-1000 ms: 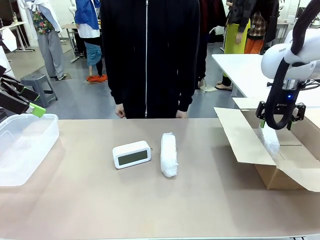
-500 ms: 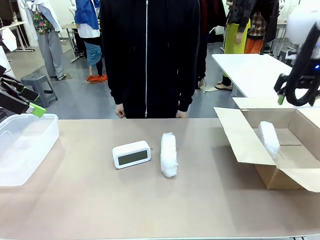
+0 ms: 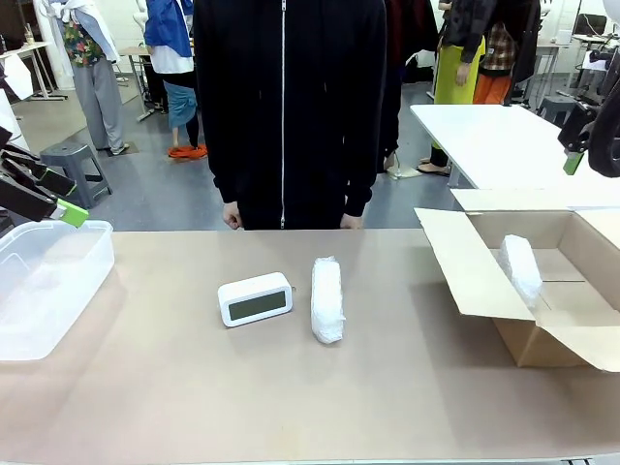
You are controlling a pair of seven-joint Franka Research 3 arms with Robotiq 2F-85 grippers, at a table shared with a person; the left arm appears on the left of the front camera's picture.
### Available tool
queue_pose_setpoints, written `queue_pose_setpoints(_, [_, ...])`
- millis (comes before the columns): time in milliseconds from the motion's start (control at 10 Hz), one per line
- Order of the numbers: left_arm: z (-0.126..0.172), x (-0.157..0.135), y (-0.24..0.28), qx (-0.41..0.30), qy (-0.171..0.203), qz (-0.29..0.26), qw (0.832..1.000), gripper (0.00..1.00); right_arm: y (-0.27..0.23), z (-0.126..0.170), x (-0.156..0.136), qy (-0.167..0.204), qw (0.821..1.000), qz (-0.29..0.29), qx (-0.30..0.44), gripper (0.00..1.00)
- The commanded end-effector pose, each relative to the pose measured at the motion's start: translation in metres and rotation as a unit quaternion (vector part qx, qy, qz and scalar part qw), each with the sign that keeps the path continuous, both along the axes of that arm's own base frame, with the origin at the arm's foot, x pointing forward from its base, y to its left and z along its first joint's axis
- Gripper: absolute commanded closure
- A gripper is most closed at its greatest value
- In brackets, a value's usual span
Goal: Separate and place wrapped and unwrapped clocks.
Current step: If the picked Digital clock is wrapped, place it in the Package Box ; if not, place it in the Organizing box.
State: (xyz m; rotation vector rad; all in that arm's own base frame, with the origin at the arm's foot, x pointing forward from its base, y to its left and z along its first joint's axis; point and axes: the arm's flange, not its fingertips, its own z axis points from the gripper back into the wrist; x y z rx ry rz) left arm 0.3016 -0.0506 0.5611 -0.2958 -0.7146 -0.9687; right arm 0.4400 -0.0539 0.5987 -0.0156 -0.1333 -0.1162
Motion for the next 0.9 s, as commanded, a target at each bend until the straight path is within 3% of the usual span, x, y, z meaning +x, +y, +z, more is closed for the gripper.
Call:
queue_pose_setpoints(0, [-0.001,0.001,0.001,-0.004,0.0,-0.007,1.0,0.0,0.002,-0.002,0.003,0.005,1.0,0.01,0.009,0.0])
queue_pose_setpoints(100, [-0.001,0.001,0.001,-0.004,0.0,-0.007,1.0,0.0,0.004,-0.002,0.008,0.005,1.0,-0.001,0.008,0.0])
queue_pose_setpoints(200, [-0.001,0.001,0.001,-0.004,0.0,-0.007,1.0,0.0,0.009,-0.003,0.028,0.046,0.998,-0.024,0.022,0.0])
queue_pose_setpoints(300, [-0.001,0.001,0.001,-0.004,0.0,-0.007,1.0,0.0,0.003,-0.001,0.002,0.002,1.0,0.003,0.0,0.0])
queue_pose_setpoints(800, [-0.001,0.001,0.001,-0.004,0.0,-0.007,1.0,0.0,0.003,-0.001,0.002,0.002,1.0,0.003,0.0,0.0])
